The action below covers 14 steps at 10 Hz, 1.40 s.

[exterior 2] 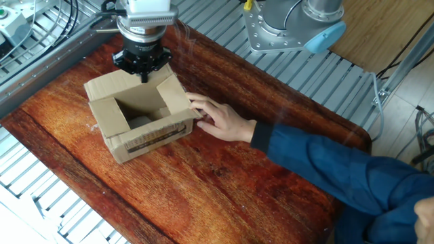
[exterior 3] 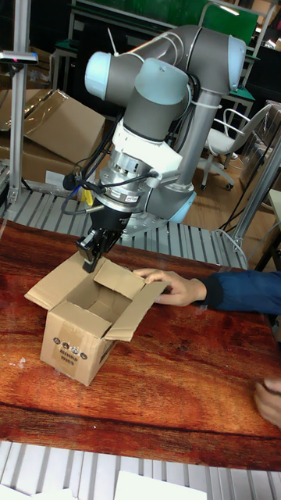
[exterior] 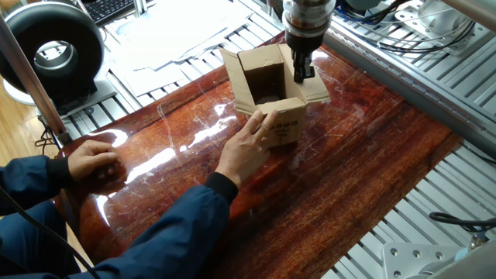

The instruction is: Open a box

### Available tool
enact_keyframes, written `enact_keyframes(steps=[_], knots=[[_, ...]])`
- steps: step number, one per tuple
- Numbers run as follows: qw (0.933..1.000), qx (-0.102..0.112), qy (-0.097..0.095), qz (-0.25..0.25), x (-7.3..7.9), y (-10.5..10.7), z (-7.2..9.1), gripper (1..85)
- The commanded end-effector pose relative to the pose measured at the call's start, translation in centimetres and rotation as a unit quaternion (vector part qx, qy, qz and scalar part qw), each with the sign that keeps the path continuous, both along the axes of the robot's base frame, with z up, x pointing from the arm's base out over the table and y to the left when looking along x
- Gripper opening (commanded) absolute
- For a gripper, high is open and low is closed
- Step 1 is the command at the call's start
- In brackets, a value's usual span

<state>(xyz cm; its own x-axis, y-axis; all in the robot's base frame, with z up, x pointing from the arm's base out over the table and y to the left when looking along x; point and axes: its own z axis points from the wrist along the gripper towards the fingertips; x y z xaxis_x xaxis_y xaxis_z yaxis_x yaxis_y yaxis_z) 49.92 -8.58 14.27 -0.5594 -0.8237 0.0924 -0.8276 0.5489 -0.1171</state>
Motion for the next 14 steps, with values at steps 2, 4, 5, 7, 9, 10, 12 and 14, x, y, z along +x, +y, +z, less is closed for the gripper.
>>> enact_keyframes(steps=[2, 4, 5, 7, 9, 10, 12, 14], knots=[[0.9997, -0.014, 0.017, 0.012, -0.8, -0.8, 0.2, 1.0], [0.9982, -0.046, 0.011, 0.036, -0.2, -2.3, 0.6, 1.0], [0.9973, -0.056, 0.003, 0.046, 0.3, -2.8, 0.7, 1.0], [0.9980, -0.046, -0.012, 0.042, 1.0, -2.3, 0.6, 1.0], [0.9979, -0.039, -0.034, 0.040, 2.1, -1.9, 0.7, 1.0], [0.9976, -0.040, -0.040, 0.039, 2.4, -1.9, 0.7, 1.0], [0.9974, -0.039, -0.045, 0.040, 2.3, -2.0, 0.2, 1.0], [0.9980, -0.033, -0.031, 0.044, 1.4, -1.9, -0.3, 1.0]])
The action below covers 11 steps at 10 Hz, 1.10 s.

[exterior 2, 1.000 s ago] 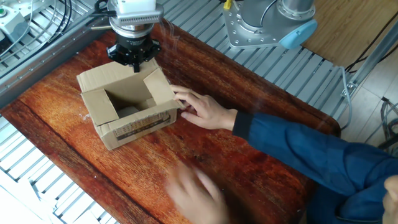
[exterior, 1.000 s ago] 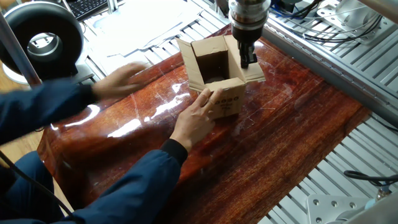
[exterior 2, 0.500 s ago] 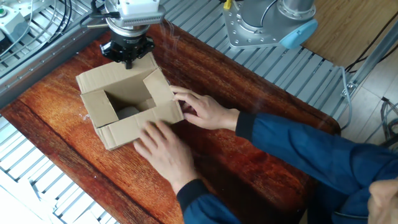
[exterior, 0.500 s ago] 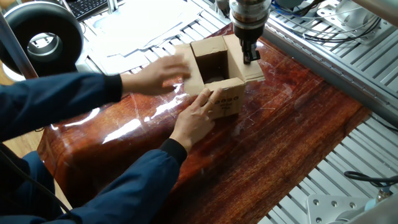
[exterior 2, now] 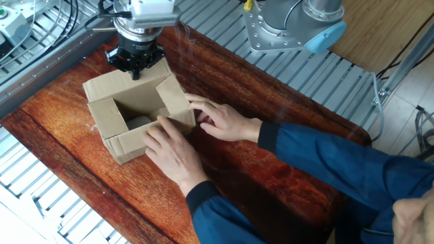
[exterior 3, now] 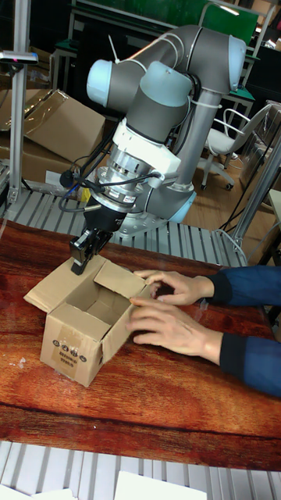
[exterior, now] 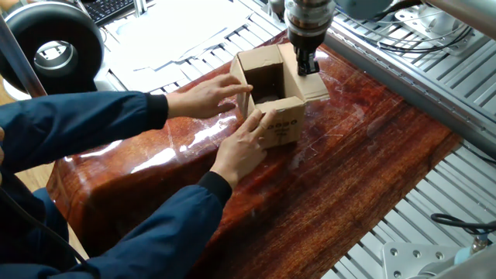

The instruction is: Open a box

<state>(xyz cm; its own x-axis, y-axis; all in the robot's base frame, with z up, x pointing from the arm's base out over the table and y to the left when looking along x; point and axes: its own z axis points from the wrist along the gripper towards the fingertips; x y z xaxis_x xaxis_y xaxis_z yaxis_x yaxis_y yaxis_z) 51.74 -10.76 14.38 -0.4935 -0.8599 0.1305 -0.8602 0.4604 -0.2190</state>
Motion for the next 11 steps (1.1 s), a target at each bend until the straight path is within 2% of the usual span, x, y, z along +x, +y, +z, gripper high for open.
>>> enact_keyframes(steps=[1, 3, 9, 11], knots=[[0.9999, 0.006, 0.013, 0.001, -0.7, 0.2, 0.4, 1.0], [0.9996, 0.001, 0.027, -0.003, -1.0, 0.2, 2.0, 1.0], [0.9999, 0.011, -0.008, 0.009, 0.3, 0.5, -0.7, 1.0], [0.9995, 0.022, -0.019, 0.010, 0.8, 1.0, -1.6, 1.0]])
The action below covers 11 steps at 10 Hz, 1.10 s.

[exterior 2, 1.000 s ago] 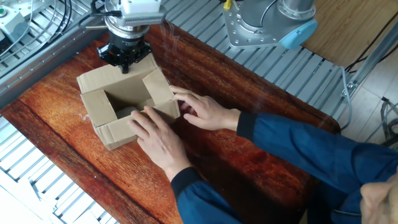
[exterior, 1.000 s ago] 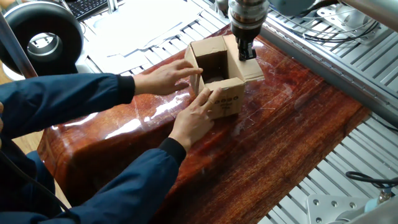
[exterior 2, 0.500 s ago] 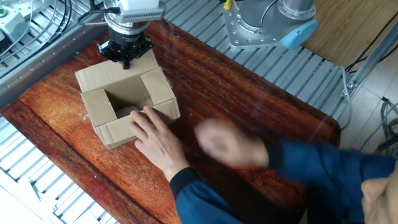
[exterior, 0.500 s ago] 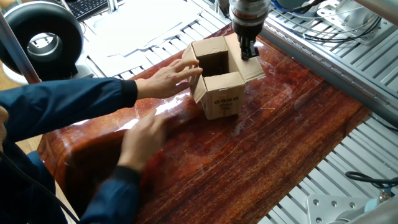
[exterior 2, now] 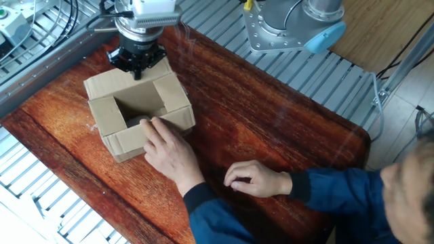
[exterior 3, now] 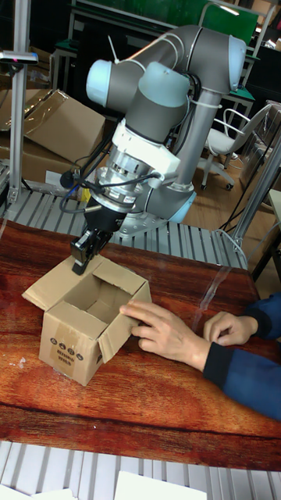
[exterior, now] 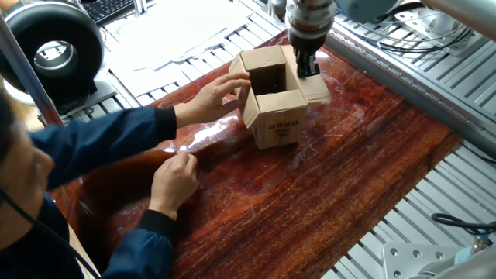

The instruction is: Open a box

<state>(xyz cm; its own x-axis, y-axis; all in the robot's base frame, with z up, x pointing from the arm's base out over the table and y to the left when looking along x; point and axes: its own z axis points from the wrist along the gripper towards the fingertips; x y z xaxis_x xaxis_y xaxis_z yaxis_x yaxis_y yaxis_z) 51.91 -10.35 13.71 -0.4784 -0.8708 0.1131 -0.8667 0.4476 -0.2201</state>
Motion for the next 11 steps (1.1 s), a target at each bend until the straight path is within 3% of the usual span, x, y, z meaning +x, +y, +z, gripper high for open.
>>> enact_keyframes(steps=[1, 4, 6, 8, 11], knots=[[0.9998, 0.015, -0.015, 0.000, 0.5, 0.6, -1.0, 1.0], [0.9996, 0.018, -0.020, -0.006, 0.2, 0.6, -1.0, 1.0], [0.9997, 0.018, -0.013, -0.008, -0.3, 0.4, -0.5, 1.0], [0.9998, 0.015, 0.004, -0.008, -1.0, 0.3, 1.0, 1.0], [0.9991, 0.001, 0.035, -0.024, -1.3, 0.6, 4.8, 1.0]])
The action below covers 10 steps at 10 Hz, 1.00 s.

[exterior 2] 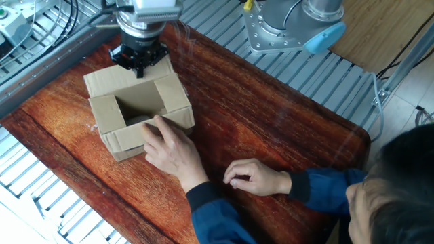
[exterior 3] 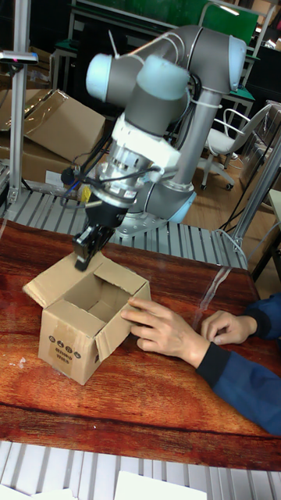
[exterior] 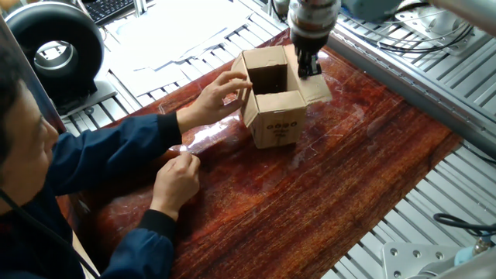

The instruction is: Open a box

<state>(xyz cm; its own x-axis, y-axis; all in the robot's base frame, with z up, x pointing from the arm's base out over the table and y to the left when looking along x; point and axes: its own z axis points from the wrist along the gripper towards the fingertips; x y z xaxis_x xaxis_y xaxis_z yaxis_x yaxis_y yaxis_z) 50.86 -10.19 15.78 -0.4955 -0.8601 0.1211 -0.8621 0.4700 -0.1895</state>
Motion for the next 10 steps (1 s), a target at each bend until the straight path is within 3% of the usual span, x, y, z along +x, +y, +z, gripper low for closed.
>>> enact_keyframes(steps=[1, 3, 5, 7, 10], knots=[[0.9997, 0.002, 0.016, -0.018, 0.4, 1.0, 2.6, 1.0], [0.9992, 0.022, 0.011, -0.032, 1.7, 2.4, 1.1, 1.0], [0.9989, 0.021, 0.004, -0.043, 3.1, 2.9, 0.2, 1.0], [0.9969, 0.038, 0.004, -0.070, 3.7, 4.3, -1.0, 1.0], [0.9879, 0.093, 0.019, -0.122, 3.1, 7.6, -2.7, 1.0]])
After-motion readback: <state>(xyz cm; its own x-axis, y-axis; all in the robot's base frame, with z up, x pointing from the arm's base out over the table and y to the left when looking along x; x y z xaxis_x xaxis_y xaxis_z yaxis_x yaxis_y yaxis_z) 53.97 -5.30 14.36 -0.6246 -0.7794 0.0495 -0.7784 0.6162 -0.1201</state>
